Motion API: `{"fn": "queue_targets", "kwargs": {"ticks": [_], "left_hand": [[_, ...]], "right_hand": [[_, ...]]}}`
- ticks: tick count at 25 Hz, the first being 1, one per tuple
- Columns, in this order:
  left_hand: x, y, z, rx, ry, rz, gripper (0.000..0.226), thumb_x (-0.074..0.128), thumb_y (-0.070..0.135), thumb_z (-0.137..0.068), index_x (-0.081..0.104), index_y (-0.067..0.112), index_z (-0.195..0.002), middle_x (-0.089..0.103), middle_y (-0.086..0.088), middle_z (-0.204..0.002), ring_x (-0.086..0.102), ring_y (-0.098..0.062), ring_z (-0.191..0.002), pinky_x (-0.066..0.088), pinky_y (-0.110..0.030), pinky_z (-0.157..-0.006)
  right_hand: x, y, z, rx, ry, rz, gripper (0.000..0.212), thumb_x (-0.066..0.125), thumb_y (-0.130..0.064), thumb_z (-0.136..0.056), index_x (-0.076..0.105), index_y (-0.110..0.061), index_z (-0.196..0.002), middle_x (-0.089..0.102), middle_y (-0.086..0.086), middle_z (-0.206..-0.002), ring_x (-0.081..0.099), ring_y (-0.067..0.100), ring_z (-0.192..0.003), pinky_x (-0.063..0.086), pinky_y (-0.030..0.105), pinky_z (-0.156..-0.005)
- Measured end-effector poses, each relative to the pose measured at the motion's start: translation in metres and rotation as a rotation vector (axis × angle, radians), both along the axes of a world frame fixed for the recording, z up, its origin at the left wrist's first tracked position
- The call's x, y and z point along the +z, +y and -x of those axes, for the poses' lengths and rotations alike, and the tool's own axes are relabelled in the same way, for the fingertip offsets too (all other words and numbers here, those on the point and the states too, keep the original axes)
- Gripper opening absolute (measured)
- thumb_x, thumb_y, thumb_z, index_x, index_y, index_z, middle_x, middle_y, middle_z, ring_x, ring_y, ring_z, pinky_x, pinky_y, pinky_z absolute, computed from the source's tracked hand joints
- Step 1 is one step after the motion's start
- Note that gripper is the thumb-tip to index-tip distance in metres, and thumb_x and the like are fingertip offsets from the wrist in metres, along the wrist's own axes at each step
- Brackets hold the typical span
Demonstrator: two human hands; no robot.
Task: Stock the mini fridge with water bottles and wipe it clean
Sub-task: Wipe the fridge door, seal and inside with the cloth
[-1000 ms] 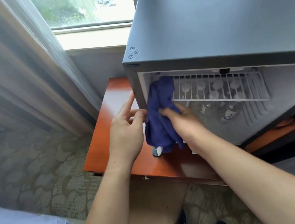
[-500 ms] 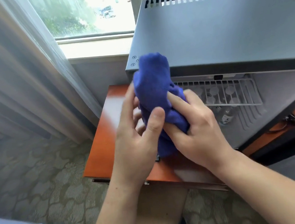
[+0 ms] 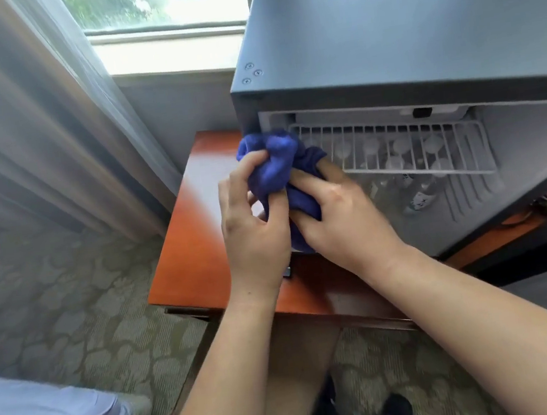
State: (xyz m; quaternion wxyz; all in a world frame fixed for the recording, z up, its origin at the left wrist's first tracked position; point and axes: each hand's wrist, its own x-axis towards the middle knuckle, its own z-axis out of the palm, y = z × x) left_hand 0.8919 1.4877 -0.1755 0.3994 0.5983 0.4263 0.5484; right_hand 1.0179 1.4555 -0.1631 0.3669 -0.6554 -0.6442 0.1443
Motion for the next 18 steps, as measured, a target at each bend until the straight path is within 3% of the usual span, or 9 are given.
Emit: {"fn": "queue_targets", "kwargs": {"ticks": [4,6,9,14,18], "left_hand": [[-0.061,-0.007,0.001,-0.045,-0.004,0.250,0.042,0.058,0.001,-0.094,0.058,0.030,-0.124,0.066,0.001,-0.122,0.068,-0.025,-0.109,0.056,-0.043,-0.091],[-0.084,-0.009,0.001,-0.051,0.016,0.361,0.042,0.056,-0.001,-0.097,0.056,0.033,-0.121,0.070,0.014,-0.112,0.070,-0.020,-0.103,0.054,-0.036,-0.089],[-0.117,-0.007,0.004,-0.055,0.066,0.470,0.039,0.057,0.002,-0.097,0.055,0.036,-0.119,0.068,0.025,-0.107,0.069,-0.019,-0.101,0.054,-0.042,-0.090],[-0.172,0.005,0.006,-0.081,0.148,0.643,0.032,0.057,0.014,-0.090,0.054,0.038,-0.112,0.071,0.004,-0.107,0.068,-0.024,-0.097,0.053,-0.056,-0.088],[-0.203,0.013,0.001,-0.124,0.288,0.755,0.036,0.053,0.018,-0.082,0.050,0.040,-0.111,0.072,0.000,-0.103,0.069,-0.024,-0.097,0.054,-0.057,-0.091]], "right_hand": [[-0.053,-0.004,-0.007,0.007,-0.149,0.289,0.045,0.054,-0.045,-0.092,0.046,-0.054,-0.135,0.052,0.000,-0.124,0.059,0.031,-0.104,0.055,0.043,-0.078],[-0.076,-0.002,-0.004,0.015,-0.180,0.417,0.046,0.054,-0.051,-0.092,0.043,-0.056,-0.136,0.052,0.001,-0.130,0.059,0.032,-0.109,0.056,0.044,-0.082],[-0.111,0.000,0.001,0.030,-0.198,0.462,0.042,0.051,-0.050,-0.092,0.046,-0.053,-0.134,0.055,0.004,-0.129,0.062,0.034,-0.107,0.057,0.043,-0.082],[-0.164,0.006,0.005,0.035,-0.208,0.615,0.036,0.049,-0.048,-0.094,0.048,-0.050,-0.130,0.054,0.006,-0.128,0.062,0.033,-0.109,0.056,0.042,-0.081],[-0.200,0.010,0.005,0.029,-0.209,0.745,0.040,0.049,-0.042,-0.096,0.047,-0.044,-0.137,0.051,0.012,-0.133,0.058,0.036,-0.117,0.050,0.039,-0.090]]}}
